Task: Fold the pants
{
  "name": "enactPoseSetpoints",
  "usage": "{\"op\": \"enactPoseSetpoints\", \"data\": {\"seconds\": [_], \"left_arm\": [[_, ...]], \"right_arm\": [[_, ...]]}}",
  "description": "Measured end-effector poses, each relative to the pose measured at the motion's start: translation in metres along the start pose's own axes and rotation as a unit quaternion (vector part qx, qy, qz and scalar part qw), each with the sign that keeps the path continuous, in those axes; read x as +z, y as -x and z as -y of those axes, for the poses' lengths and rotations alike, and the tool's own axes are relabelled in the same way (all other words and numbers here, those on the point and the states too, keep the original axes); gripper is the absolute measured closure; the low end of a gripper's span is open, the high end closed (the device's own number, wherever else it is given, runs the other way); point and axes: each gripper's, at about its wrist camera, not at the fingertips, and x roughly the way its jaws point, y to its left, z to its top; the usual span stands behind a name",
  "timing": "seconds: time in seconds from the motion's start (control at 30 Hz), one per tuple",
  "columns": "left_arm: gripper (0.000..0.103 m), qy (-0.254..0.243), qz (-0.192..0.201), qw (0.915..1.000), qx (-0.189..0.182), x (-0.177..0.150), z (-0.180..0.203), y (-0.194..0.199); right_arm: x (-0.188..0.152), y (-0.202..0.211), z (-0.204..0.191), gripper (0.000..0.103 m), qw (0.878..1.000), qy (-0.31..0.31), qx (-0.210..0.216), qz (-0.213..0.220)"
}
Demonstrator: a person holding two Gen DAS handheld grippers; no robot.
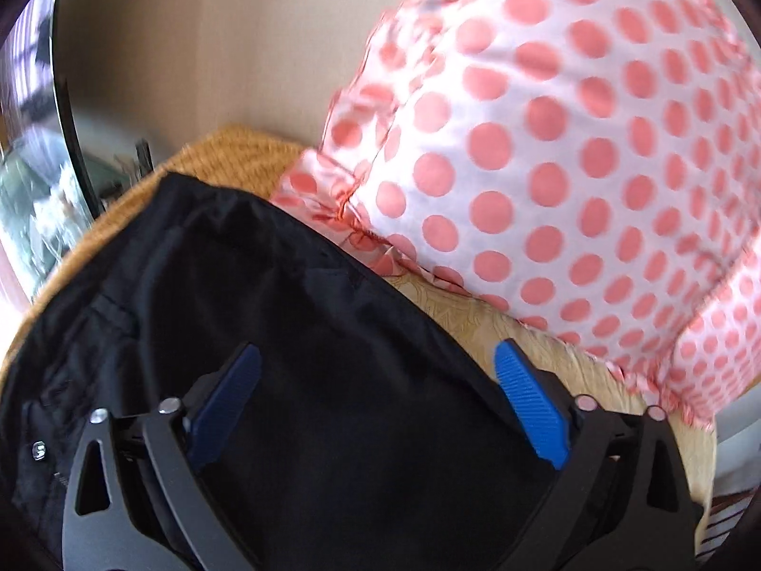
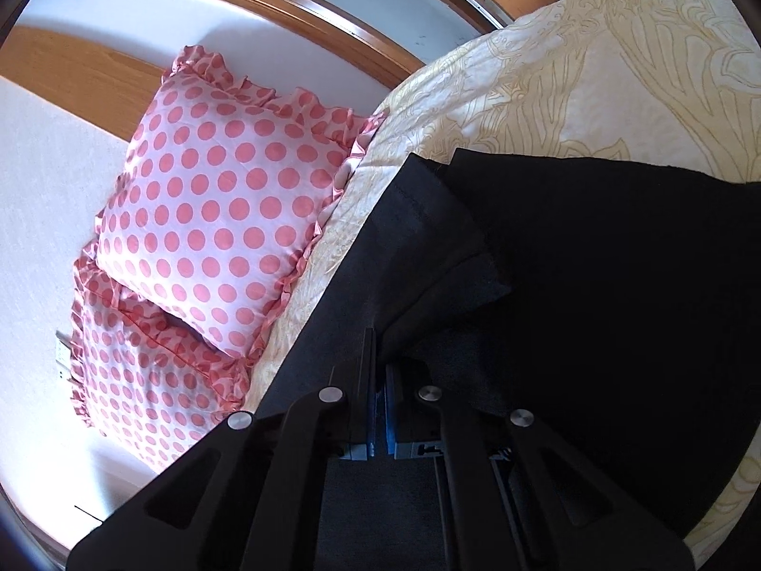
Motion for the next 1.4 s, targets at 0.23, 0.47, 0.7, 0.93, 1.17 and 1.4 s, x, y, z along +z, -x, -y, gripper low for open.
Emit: {"op": "enactPoseSetpoints", "data": {"seconds": [0.23,0.47,0.7,0.93,1.17,1.4], "left_arm": [[0.031,0.066,-0.065,0.9949,0.038,0.021,-0.007,-0.059],[0.089,0.133,-0.053,0.9891,0.035,0.019,-0.027,-0.055],[0.093,0.106,0.018,0.9941,0.003,-0.012,-0.045,0.023],[0.093,0.071,0.108,0.9900,-0.057,-0.087,-0.074,0.157],[0.093,0.057,0.166,0.9818,-0.072,-0.184,-0.108,0.231],[0.091,0.092,0.155,0.9820,-0.056,-0.279,-0.142,0.223]], "right_arm": [[0.001,-0.003,-0.001,0.100,1.000,0.011,-0.006,-0.008],[0.002,-0.002,0.000,0.100,1.000,0.013,0.001,-0.012],[0.005,0.004,-0.001,0.100,1.000,0.019,0.020,-0.007],[0.010,0.028,-0.009,0.100,0.998,0.035,0.054,0.013],[0.020,0.072,-0.006,0.100,0.995,0.036,0.078,0.051],[0.021,0.102,0.018,0.100,0.996,0.030,0.050,0.068]]}}
